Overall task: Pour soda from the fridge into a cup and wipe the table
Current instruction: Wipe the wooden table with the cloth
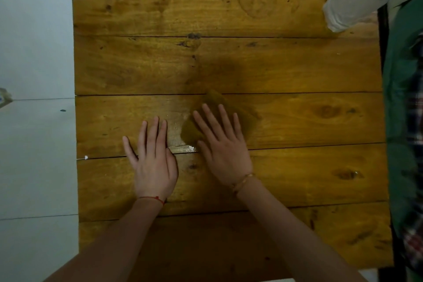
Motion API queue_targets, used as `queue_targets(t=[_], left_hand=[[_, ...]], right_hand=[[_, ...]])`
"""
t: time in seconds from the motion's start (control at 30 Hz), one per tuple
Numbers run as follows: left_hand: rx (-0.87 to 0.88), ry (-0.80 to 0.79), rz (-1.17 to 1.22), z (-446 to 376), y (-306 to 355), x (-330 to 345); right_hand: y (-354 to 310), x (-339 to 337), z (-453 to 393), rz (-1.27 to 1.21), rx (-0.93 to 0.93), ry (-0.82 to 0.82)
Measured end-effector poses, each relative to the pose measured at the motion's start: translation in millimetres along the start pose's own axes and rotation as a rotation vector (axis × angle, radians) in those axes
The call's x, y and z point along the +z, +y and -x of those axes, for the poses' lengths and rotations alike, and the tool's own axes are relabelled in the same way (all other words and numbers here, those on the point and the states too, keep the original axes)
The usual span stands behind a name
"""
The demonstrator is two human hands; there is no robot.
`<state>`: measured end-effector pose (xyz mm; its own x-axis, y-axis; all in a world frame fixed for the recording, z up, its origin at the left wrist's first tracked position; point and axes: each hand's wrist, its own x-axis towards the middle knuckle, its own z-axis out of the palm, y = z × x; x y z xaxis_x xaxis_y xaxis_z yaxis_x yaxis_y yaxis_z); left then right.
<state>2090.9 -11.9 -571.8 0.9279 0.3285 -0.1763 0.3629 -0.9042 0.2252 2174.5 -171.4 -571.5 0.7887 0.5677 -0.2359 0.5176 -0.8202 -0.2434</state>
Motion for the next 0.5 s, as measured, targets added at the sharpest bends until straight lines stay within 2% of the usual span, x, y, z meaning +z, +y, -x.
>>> queue_targets(t=[0.17,0.27,0.37,0.43,0.5], left_hand=[[-0.003,-0.003,-0.014,0.0,0.7,-0.1],[0.001,-0.006,-0.03,0.1,-0.2,1.0],[0.002,0.005,-0.023,0.6,0.3,1.1],[0.004,0.007,-0.011,0.7,0.1,1.4],[0.008,0.011,-0.003,0.4,-0.2,1.9]], right_hand=[[65.3,-18.6,-35.8,-0.02,0.412,0.104],[49.6,-21.1,-66.8,-0.041,0.559,0.154],[5.8,-10.0,-56.4,-0.033,0.345,0.113],[-19.5,-0.3,-23.6,-0.048,0.152,0.052],[-26.5,6.4,15.6,-0.036,0.041,-0.014]])
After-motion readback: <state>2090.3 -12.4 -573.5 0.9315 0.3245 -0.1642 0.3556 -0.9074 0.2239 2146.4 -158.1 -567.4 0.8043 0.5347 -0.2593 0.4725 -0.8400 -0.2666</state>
